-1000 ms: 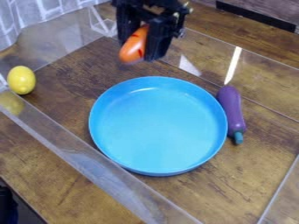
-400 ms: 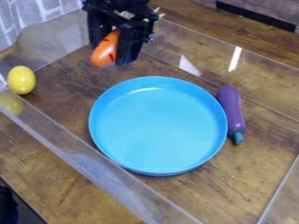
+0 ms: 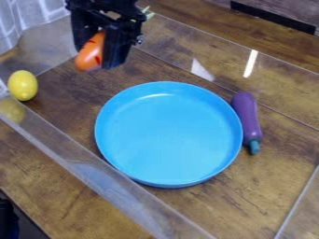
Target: Move the carrot to the left side
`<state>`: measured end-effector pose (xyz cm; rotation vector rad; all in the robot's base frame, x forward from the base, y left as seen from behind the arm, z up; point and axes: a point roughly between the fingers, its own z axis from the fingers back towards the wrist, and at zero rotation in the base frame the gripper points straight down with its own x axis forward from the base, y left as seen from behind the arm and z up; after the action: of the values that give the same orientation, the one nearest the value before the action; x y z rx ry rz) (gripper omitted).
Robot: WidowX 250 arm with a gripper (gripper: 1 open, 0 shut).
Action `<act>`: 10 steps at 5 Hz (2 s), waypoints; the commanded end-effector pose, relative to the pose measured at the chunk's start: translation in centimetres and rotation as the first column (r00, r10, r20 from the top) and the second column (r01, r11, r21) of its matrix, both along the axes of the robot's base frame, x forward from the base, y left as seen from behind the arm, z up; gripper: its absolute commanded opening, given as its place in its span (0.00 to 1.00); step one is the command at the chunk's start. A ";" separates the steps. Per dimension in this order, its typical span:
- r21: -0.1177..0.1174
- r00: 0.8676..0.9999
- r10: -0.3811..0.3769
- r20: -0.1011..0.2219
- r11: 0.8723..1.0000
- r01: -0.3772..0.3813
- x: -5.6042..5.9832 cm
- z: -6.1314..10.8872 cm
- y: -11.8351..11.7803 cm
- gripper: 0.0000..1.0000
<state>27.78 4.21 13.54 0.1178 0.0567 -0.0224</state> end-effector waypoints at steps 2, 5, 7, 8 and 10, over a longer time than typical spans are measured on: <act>0.024 0.998 0.032 0.046 0.999 -0.033 -0.7 0.7 1.1 0.00; 0.041 0.996 0.070 0.046 0.997 -0.072 -0.2 -1.1 2.5 0.00; 0.043 0.994 0.090 0.057 0.995 -0.093 0.7 -2.6 3.0 0.00; 0.045 0.993 0.104 0.062 0.993 -0.106 0.9 -3.1 3.8 0.00; 0.043 0.989 0.121 0.079 0.991 -0.125 1.6 -4.2 5.0 0.00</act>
<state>28.93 8.67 8.12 0.1542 0.0347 0.0886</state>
